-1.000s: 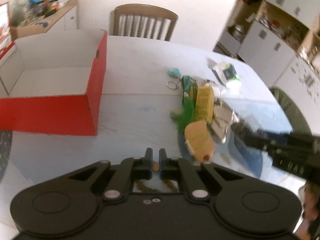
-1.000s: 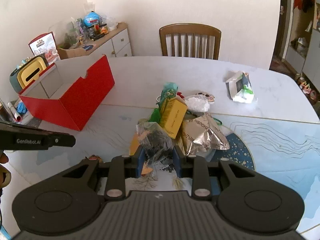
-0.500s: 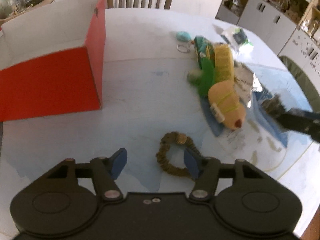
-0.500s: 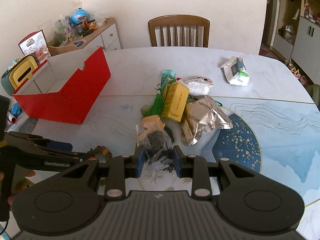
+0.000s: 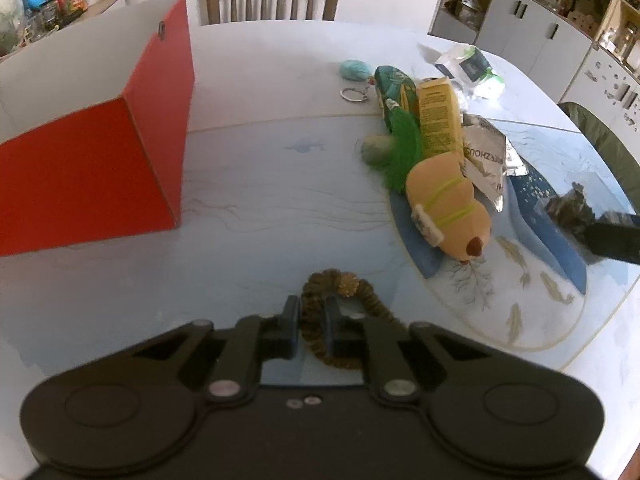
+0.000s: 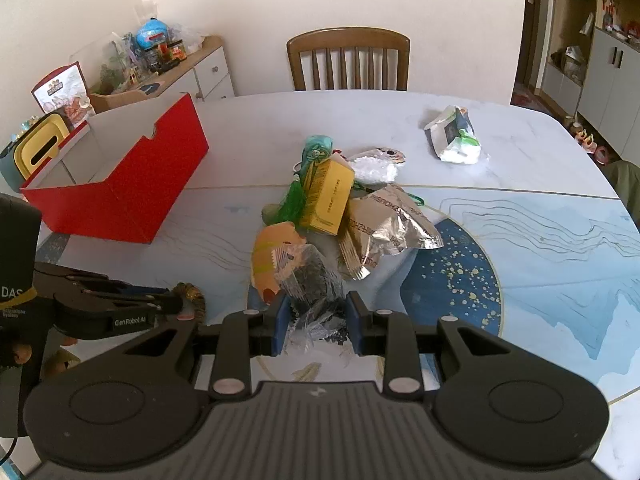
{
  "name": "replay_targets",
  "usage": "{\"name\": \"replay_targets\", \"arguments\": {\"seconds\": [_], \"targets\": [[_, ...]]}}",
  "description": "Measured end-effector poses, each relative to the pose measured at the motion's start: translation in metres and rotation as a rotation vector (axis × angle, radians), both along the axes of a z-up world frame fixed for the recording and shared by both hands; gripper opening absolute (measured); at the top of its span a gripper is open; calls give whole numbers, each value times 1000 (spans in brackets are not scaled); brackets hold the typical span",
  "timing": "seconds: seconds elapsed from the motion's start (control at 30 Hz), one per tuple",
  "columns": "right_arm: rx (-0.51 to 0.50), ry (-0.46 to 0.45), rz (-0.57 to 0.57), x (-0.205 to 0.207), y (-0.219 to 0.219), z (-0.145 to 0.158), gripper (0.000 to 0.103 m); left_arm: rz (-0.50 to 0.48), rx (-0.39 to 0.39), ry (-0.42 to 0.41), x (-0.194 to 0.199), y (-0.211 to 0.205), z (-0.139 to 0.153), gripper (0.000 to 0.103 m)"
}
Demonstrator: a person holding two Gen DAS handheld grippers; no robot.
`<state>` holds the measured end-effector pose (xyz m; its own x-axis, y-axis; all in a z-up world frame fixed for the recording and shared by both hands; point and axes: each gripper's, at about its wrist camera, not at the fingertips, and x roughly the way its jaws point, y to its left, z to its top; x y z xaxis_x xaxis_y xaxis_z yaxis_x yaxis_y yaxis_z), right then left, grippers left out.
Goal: Organize objects
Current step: 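Carry the bracelet with left tool while right tool carries the bag toward the red box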
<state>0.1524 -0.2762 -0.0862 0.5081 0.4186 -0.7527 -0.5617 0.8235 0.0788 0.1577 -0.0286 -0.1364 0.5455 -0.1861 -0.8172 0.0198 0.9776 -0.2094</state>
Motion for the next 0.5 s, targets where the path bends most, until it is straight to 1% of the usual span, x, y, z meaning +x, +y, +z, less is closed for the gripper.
{"name": "replay_targets", "arguments": {"seconds": [0.17, 0.23, 0.4, 0.5], "targets": [[4, -2, 9, 3, -5, 2, 30, 49, -39, -14, -4, 2, 4, 7], [10, 6, 7, 5, -7, 4, 30, 75, -73, -19, -6, 6, 11, 6], [28, 9, 23, 10, -4, 20, 30, 112, -157, -69, -14, 27, 47, 6], [48, 13, 41, 14, 3, 30, 30, 135, -206, -83, -15, 43, 71, 6]]}}
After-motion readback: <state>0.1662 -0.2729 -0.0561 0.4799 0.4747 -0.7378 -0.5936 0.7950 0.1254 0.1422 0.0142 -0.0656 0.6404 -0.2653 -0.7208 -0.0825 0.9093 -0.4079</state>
